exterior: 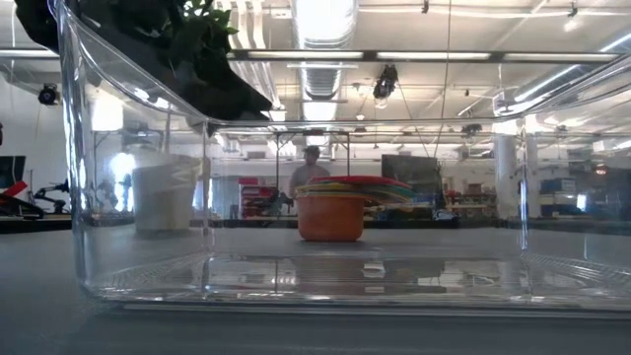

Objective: Nest measuring cups in basket
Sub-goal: Stack the dark blue measuring cup on top of the orange measuring cup

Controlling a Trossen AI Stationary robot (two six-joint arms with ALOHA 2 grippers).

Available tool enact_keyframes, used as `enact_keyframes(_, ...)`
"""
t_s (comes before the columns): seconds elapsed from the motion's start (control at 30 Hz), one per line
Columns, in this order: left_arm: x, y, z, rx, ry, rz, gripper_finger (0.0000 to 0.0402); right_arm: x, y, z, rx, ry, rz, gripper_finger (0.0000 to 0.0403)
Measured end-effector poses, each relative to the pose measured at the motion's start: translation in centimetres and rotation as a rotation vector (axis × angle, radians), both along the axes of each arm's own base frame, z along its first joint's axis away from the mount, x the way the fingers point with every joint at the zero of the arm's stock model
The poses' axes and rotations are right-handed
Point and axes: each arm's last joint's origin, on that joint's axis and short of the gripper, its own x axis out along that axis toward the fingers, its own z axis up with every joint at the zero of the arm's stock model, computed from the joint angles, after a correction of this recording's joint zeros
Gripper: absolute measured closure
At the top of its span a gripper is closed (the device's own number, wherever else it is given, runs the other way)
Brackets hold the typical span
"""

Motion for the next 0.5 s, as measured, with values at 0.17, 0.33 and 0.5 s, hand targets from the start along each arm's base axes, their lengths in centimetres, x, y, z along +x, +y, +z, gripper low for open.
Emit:
enact_keyframes(0.17, 0.0, -0.5, 0.0, -0.01, -0.001, -0.017, 0.0215, -0.3, 0.5, -1.0, -0.05, 0.009, 0.019, 0.007)
enact_keyframes(0.33, 0.0, -1.0, 0.0, -0.01, 0.0, -0.04, 0.0215, -0.1, 0.8, -2.6, -0.106, 0.049, 0.026, 0.0064)
enact_keyframes(0.5, -0.1, -1.5, 0.0, -0.015, -0.002, -0.057, 0.0215, 0.0, 1.0, -3.8, -0.15, 0.074, 0.058, 0.0074)
